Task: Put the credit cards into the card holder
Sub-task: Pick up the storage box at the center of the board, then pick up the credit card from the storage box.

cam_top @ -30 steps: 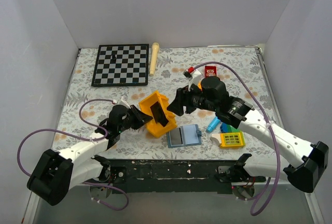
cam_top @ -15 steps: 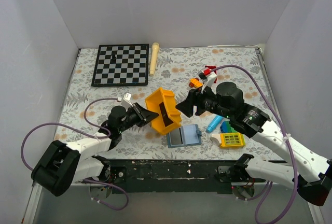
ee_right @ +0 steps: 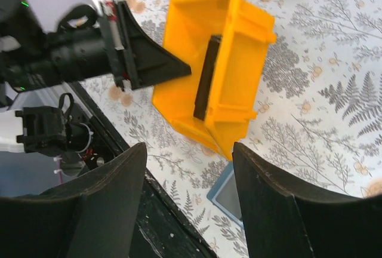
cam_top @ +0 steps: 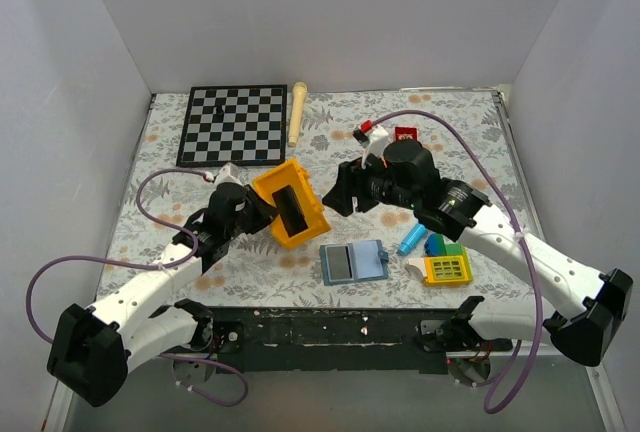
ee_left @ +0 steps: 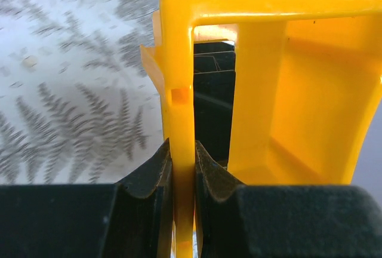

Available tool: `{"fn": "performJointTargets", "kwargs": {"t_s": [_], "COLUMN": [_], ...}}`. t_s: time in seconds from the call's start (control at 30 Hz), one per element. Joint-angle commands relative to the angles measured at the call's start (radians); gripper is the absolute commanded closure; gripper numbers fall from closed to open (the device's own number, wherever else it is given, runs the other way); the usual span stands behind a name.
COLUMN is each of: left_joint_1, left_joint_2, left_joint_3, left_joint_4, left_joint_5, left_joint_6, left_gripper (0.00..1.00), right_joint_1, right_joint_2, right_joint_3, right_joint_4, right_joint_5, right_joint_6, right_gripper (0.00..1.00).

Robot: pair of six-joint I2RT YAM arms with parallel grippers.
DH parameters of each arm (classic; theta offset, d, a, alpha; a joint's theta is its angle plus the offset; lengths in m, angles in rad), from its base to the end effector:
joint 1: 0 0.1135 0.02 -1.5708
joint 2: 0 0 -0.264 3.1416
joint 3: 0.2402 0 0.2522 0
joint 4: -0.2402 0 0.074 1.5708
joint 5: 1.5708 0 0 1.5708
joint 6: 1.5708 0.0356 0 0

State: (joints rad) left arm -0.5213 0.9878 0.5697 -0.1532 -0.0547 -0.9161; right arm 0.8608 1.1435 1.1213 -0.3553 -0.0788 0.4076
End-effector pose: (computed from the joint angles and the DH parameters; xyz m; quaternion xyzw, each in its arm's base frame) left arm 0.1874 -0.1054 0.2300 -0.1849 0.8578 -0.2973 0.3763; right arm 0.1664 0.1979 0.3680 -0.2073 0.8005 0.3589 0.4330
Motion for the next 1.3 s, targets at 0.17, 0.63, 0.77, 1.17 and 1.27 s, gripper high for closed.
{"fn": "performJointTargets", "kwargs": {"t_s": [0.17, 0.63, 0.77, 1.17, 1.27], "left_joint_1": [-0.017, -0.017, -0.019, -0.017, -0.017], "left_joint_2": [0.018, 0.087, 0.092, 0.097, 0.097], "left_joint_3": [0.035, -0.04, -0.037, -0.004, 0.004], "left_joint_4": [-0.255, -0.201, -0.221, -0.29, -0.301], "left_joint_5": [-0.18, -0.155, -0.181, -0.22, -0.218], "left_joint_6": [-0.084, -0.133, -0.159, -0.23, -0.242], "left_gripper": [1.0, 1.0, 1.0, 1.0, 1.0], "right_joint_1": [0.092, 0.142, 0.161, 0.211, 0.219], "right_joint_2": [0.218, 0.574, 0.654, 0.766, 0.782], "right_joint_3": [0.205, 0.373, 0.442, 0.451, 0.437], "right_joint_4": [-0.025, -0.031, -0.103, -0.162, -0.162], "right_joint_5": [-0.006, -0.059, -0.041, 0.105, 0.131], "right_joint_6": [0.026, 0.099, 0.094, 0.134, 0.145], "right_gripper": [0.43, 0.59, 0.58, 0.51, 0.51]}}
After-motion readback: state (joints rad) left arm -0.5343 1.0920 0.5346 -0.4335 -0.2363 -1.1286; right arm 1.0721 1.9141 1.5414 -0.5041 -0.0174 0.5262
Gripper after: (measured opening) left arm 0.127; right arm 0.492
